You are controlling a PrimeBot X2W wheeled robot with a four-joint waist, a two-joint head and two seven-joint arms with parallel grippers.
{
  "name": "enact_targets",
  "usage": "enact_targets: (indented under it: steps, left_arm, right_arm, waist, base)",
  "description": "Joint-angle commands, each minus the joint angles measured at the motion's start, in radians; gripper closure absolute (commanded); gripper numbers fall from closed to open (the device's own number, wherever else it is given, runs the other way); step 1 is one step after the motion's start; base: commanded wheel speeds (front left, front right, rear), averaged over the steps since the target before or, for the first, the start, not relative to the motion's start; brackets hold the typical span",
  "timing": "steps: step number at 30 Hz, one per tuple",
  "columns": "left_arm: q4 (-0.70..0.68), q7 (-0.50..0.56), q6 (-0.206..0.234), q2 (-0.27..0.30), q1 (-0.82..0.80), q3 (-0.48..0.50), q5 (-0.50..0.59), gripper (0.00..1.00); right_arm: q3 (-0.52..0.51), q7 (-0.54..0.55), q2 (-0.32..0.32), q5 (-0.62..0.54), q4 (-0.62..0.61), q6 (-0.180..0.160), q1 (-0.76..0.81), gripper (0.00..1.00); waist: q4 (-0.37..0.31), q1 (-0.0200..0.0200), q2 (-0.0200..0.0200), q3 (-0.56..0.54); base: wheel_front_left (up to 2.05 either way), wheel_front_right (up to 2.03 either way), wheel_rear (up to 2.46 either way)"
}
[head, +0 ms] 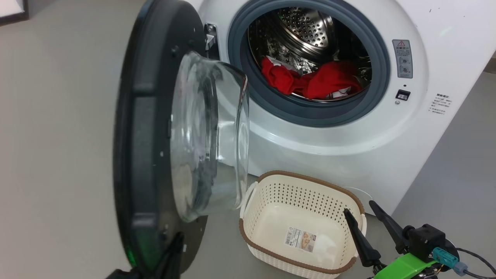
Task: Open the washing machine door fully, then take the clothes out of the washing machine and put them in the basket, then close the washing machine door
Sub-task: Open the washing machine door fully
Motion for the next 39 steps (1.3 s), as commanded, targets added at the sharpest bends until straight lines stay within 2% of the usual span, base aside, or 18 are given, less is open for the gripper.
enact_targets:
  steps: [1,9,18,22,39]
  left_arm:
    - [-0.024,-0.004,0.025,0.027,-0.033,0.068,-0.011,1.00]
    - [-0.005,-0.015,0.046,0.073,-0.054,0.151,-0.033,1.00]
    - [0.078,-0.040,0.060,0.139,-0.112,0.259,-0.062,1.00]
    - [0.172,-0.061,0.058,0.183,-0.166,0.302,-0.056,1.00]
    - [0.519,-0.110,0.019,0.258,-0.405,0.372,-0.009,1.00]
  right_arm:
    - [0.026,-0.012,0.000,-0.008,-0.026,0.002,-0.012,0.00]
    - [0.032,-0.012,0.000,-0.013,-0.026,0.002,-0.016,0.00]
    - [0.029,-0.012,-0.006,-0.014,-0.028,0.002,-0.025,0.00]
    - [0.030,-0.012,-0.006,-0.015,-0.028,0.002,-0.030,0.00]
    - [0.030,-0.012,-0.027,-0.018,-0.025,0.002,-0.050,0.00]
  waist:
    - [0.005,0.0000,0.0000,0.003]
    - [0.011,0.0000,0.0000,0.011]
    - [0.009,0.0000,0.0000,0.021]
    - [0.004,0.0000,0.0000,0.027]
    - [-0.028,0.0000,0.0000,0.068]
  base:
    - [0.00,0.00,0.00]
    - [0.00,0.00,0.00]
    - [0.00,0.00,0.00]
    - [0.00,0.00,0.00]
    - [0.00,0.00,0.00]
